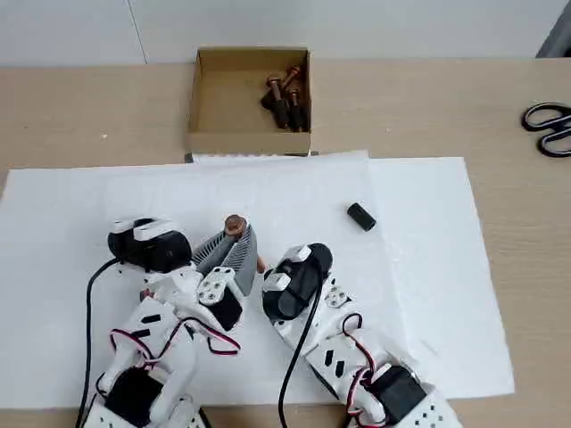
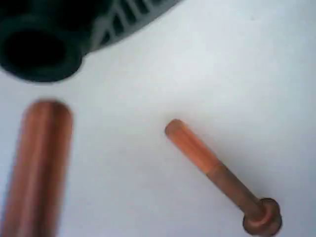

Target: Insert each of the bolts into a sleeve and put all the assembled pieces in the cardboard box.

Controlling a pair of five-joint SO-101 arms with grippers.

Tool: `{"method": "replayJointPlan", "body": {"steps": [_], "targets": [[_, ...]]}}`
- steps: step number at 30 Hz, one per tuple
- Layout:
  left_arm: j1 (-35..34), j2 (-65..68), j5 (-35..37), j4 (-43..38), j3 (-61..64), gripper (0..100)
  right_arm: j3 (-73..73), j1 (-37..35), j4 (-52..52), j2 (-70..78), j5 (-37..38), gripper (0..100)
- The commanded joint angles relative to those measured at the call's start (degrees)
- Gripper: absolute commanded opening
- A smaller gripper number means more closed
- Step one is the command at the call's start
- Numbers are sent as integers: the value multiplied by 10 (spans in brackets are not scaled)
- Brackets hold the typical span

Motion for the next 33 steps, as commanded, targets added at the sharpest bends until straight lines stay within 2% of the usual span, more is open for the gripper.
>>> {"method": "replayJointPlan", "body": {"steps": [1, 21, 26, 33], "targets": [[14, -6, 13, -18, -5, 6, -36, -3, 0, -7, -7, 2], [31, -6, 24, -14, 39, 6, -62, -24, 0, -7, -5, 3], [63, -6, 24, 20, 38, 6, -69, -22, 0, -7, -4, 3], [68, -6, 20, 50, 11, 6, -69, 1, 0, -7, -4, 3]]}}
